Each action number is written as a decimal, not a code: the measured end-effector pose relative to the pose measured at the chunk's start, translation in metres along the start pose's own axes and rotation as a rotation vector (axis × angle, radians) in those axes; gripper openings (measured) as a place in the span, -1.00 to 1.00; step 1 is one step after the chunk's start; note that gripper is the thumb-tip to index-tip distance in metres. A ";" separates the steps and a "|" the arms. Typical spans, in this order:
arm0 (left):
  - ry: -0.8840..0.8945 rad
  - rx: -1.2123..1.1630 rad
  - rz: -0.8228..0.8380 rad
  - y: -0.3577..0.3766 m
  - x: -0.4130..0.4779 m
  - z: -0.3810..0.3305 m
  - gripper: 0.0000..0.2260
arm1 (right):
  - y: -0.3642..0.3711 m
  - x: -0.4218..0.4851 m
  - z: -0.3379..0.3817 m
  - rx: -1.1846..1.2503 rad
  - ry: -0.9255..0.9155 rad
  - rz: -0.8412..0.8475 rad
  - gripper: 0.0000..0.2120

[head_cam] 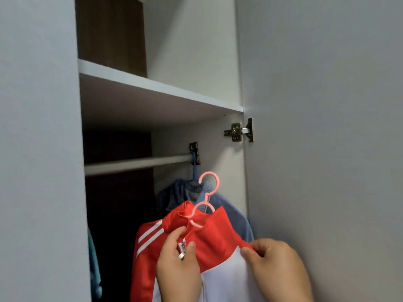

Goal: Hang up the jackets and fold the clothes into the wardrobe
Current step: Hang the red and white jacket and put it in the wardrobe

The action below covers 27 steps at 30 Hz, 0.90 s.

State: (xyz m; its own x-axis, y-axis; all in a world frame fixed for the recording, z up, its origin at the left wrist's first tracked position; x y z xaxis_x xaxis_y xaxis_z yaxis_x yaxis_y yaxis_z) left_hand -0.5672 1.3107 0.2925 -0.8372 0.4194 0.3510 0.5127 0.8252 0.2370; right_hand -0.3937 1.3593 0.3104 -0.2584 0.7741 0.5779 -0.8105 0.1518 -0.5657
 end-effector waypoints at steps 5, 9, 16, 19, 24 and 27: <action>0.066 0.247 0.083 -0.010 0.004 -0.026 -0.63 | 0.000 0.002 0.002 -0.008 -0.061 -0.007 -0.82; 0.112 0.345 0.067 -0.020 0.009 -0.050 -0.64 | -0.005 0.012 0.013 0.008 -0.140 -0.020 -0.76; -0.041 0.187 -0.067 -0.012 0.049 -0.061 -0.69 | -0.001 0.058 0.041 0.002 -0.190 -0.099 -0.77; 0.065 0.278 -0.113 0.007 0.064 -0.082 -0.86 | 0.004 0.082 0.046 -0.012 -0.182 -0.108 -0.76; 0.324 0.501 -0.228 0.026 0.092 -0.112 -0.76 | 0.017 0.114 0.043 -0.006 -0.169 -0.116 -0.76; 0.401 0.665 -0.310 0.028 0.119 -0.115 -0.77 | 0.030 0.125 0.038 0.005 -0.171 -0.130 -0.75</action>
State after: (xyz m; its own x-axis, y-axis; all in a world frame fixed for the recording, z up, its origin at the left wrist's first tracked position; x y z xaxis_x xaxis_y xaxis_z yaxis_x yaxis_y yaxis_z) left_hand -0.6303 1.3401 0.4452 -0.7258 0.0739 0.6839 -0.0544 0.9849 -0.1642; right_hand -0.4699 1.4371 0.3883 -0.2367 0.6331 0.7370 -0.8453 0.2398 -0.4775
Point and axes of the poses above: each hand's wrist, its own x-axis towards the middle knuckle, its own y-axis out of the palm, z = x × y, the point moved 2 cm from there along x, towards the middle knuckle, and after that the axes turned 14 degrees about -y, right-handed, at the moved point
